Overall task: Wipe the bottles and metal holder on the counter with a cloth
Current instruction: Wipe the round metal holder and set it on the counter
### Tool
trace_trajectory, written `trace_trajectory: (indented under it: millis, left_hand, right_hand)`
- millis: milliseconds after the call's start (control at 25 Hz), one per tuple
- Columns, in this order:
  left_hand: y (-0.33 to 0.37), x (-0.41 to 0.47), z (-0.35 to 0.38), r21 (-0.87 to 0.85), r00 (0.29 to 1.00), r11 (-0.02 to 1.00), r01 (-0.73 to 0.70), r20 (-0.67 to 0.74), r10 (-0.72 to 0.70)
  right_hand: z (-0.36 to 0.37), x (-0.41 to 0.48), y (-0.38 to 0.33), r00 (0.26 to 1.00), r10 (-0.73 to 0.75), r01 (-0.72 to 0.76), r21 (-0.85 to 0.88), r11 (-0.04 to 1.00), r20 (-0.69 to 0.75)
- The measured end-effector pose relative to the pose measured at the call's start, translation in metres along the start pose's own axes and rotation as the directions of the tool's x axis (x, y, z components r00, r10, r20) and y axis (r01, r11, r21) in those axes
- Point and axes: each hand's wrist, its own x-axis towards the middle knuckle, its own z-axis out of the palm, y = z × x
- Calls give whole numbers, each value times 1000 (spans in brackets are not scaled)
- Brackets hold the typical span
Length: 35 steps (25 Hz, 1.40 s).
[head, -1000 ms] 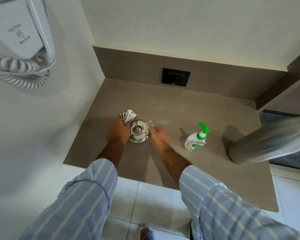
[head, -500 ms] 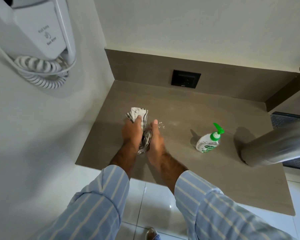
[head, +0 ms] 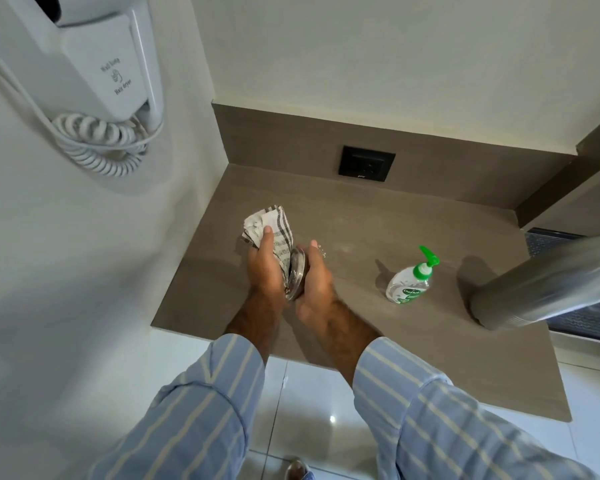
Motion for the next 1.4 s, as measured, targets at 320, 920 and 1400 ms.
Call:
trace_trajectory:
  millis: [320,920,1400]
  left_hand:
    - [46,-34,25,488,901,799,-352,409,147]
    - [37,-84,35,238,823,856,-458,478,307]
    - [29,-46,26,321,874,885,-338,455,169]
  right_hand:
    - [35,-25,-50,983,-181,182,58,982,-10]
    - [45,-35,-105,979,-203,201,96,975,6]
    - [34,-25,-119,974,-210,219,118,969,-85]
